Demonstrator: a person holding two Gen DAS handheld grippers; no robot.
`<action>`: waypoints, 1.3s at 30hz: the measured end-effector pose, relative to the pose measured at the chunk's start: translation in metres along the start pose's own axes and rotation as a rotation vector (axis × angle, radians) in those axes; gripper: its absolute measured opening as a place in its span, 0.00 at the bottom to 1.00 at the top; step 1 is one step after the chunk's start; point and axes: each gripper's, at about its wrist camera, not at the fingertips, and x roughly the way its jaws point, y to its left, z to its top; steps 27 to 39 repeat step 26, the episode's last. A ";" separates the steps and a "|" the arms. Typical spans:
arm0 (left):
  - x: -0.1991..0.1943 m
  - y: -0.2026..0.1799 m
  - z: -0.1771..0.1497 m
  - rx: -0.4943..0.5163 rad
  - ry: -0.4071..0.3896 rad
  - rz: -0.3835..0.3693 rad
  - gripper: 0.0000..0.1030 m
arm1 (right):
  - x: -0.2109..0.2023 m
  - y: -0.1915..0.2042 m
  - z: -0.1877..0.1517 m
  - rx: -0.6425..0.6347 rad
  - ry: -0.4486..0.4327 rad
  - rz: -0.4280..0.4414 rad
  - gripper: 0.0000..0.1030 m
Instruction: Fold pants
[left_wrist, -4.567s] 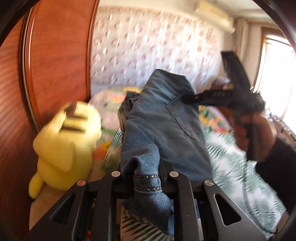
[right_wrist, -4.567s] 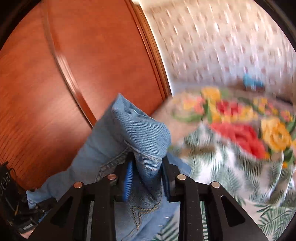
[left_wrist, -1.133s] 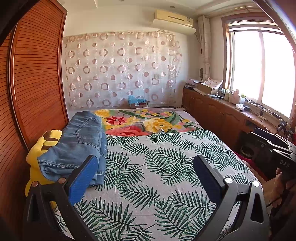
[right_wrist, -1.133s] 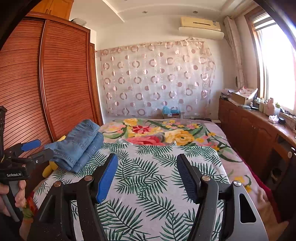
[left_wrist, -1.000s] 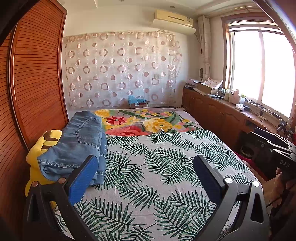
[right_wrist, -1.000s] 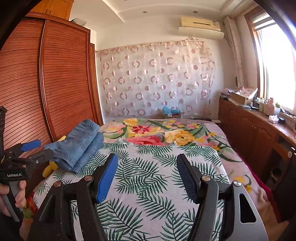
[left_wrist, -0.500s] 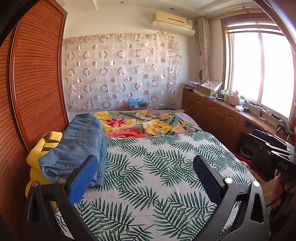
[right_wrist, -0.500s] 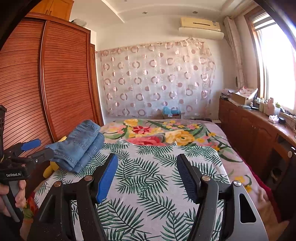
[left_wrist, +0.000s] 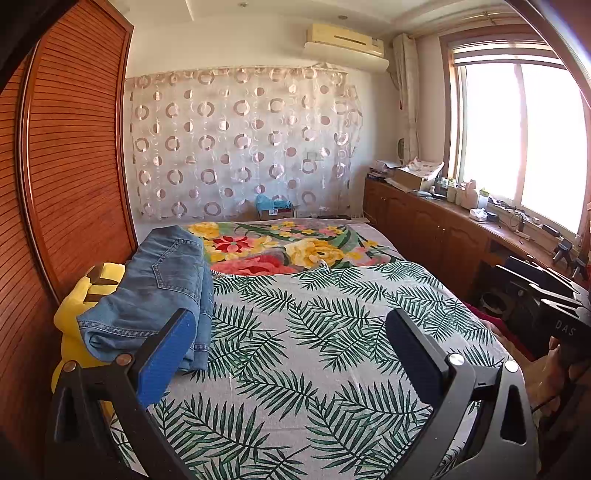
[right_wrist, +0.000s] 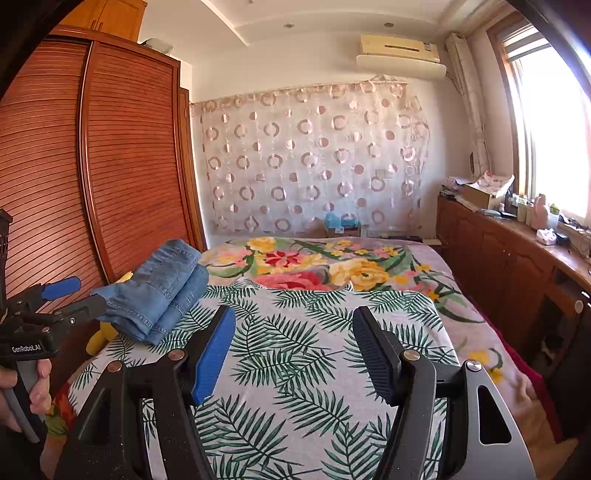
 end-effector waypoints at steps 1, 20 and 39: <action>0.000 0.000 0.000 0.000 0.000 0.000 1.00 | 0.000 0.001 -0.001 0.000 0.000 -0.001 0.66; 0.000 -0.001 0.000 0.001 -0.002 0.002 1.00 | -0.001 0.002 -0.002 0.001 -0.005 -0.009 0.66; 0.000 -0.001 0.000 0.000 -0.001 0.001 1.00 | -0.001 0.005 -0.003 0.002 -0.005 -0.010 0.66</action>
